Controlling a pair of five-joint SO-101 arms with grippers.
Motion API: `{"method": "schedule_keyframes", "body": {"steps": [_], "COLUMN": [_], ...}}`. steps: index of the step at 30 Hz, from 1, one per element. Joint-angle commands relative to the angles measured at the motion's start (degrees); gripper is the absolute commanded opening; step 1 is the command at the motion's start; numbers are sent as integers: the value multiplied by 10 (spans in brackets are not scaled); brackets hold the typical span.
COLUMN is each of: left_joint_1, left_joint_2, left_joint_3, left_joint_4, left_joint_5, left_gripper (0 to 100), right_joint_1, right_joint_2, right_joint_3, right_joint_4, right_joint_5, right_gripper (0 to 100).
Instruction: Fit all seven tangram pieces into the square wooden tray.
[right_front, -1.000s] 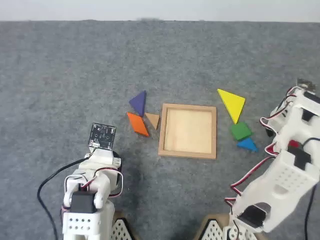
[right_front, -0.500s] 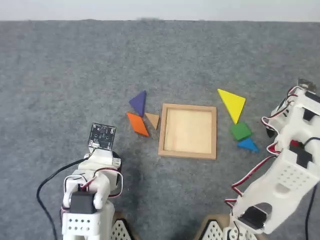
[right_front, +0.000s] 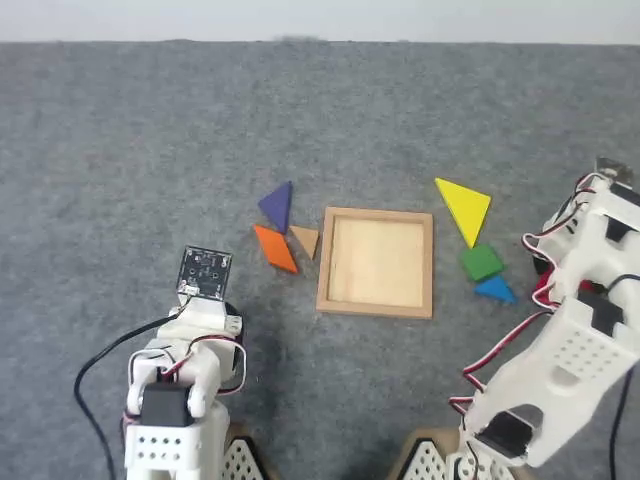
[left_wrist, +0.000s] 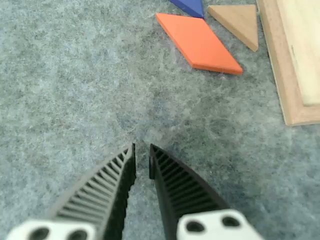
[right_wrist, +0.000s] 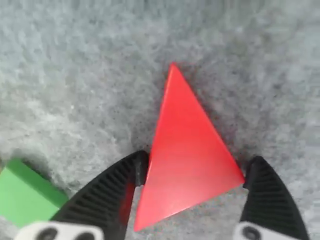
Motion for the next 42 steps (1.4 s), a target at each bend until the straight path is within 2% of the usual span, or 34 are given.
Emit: {"method": "schedule_keyframes", "body": {"steps": [1, 18, 31, 33, 35, 38, 42], "left_joint_1": [-3, -3, -3, -3, -3, -3, -3], "left_joint_2": [-10, -10, -10, -10, -10, -10, -10], "left_joint_3": [-3, -3, -3, -3, -3, -3, -3], "left_joint_4": [3, 3, 3, 3, 3, 3, 3], "left_joint_5": [-4, -4, -4, -4, -4, -4, -4], "left_gripper": [47, 47, 47, 47, 47, 47, 47], "right_joint_1": [7, -12, -175, -160, -116, -64, -41], "right_joint_2": [11, -159, -282, -291, -291, -276, -236], "right_joint_3": [-11, -8, -7, -6, 2, 47, 113], "right_joint_4": [5, 104, 185, 203, 200, 143, 39], "right_joint_5": [6, 26, 8, 7, -1, -25, -38], "right_gripper": [266, 266, 268, 274, 310, 353, 300]}}
